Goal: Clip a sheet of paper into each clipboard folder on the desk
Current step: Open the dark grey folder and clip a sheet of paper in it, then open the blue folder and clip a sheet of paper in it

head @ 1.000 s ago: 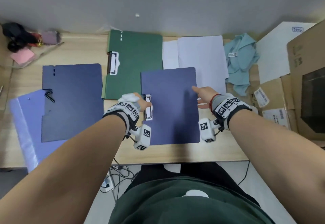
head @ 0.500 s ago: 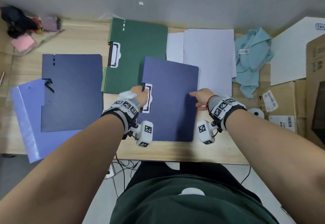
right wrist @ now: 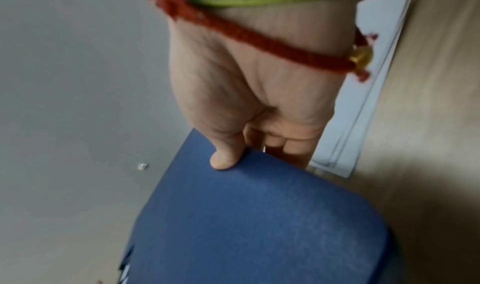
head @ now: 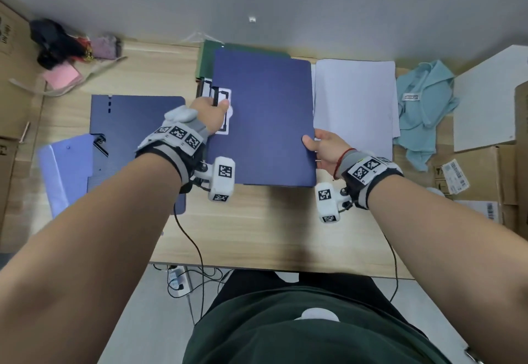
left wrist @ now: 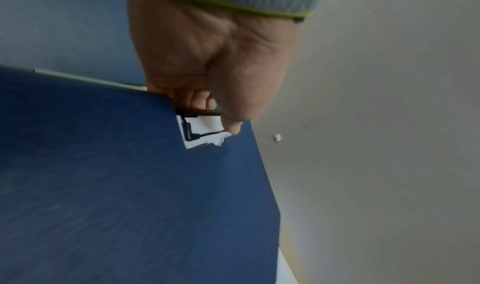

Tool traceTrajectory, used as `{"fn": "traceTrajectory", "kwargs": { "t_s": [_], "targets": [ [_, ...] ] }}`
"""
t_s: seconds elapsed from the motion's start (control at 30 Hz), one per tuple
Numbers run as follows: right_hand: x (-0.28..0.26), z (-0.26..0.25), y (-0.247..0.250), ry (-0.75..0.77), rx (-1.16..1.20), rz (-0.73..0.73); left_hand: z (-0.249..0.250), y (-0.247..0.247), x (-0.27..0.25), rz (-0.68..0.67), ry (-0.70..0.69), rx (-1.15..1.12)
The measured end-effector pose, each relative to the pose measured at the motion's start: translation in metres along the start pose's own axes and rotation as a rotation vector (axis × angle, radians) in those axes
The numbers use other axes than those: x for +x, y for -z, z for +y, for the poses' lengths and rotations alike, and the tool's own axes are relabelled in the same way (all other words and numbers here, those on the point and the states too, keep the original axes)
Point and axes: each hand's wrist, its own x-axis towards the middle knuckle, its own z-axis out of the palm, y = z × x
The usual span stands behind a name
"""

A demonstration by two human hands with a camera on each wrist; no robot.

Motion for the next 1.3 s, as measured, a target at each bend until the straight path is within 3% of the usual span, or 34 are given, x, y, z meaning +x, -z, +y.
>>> {"fn": "traceTrajectory", "kwargs": {
  "t_s": [0.33,0.5,0.67,0.83,1.17,1.3],
  "targets": [
    [0.050,-0.034,-0.045,-0.007,-0.011,0.082,-0.069,0.003,0.034,-0.067,0.157,0.348],
    [0.068,-0.044,-0.057,0.002,-0.283,0.183,-0.061,0.003,0.036,-0.092,0.159,0.451],
    [0.082,-0.048,-0.062,-0.002,-0.495,0.233,-0.059,-0.002,0.042,-0.122,0.134,0.410],
    [0.087,-0.052,-0.069,0.001,-0.376,0.195,-0.068,-0.003,0.050,-0.104,0.120,0.391],
    [0.085,-0.055,-0.067,-0.030,-0.365,0.184,-0.070,0.006,0.047,-0.144,0.125,0.404],
    [0.076,-0.066,-0.079,0.049,-0.480,0.334,-0.076,0.020,0.034,-0.075,0.129,0.385]
  ]
}}
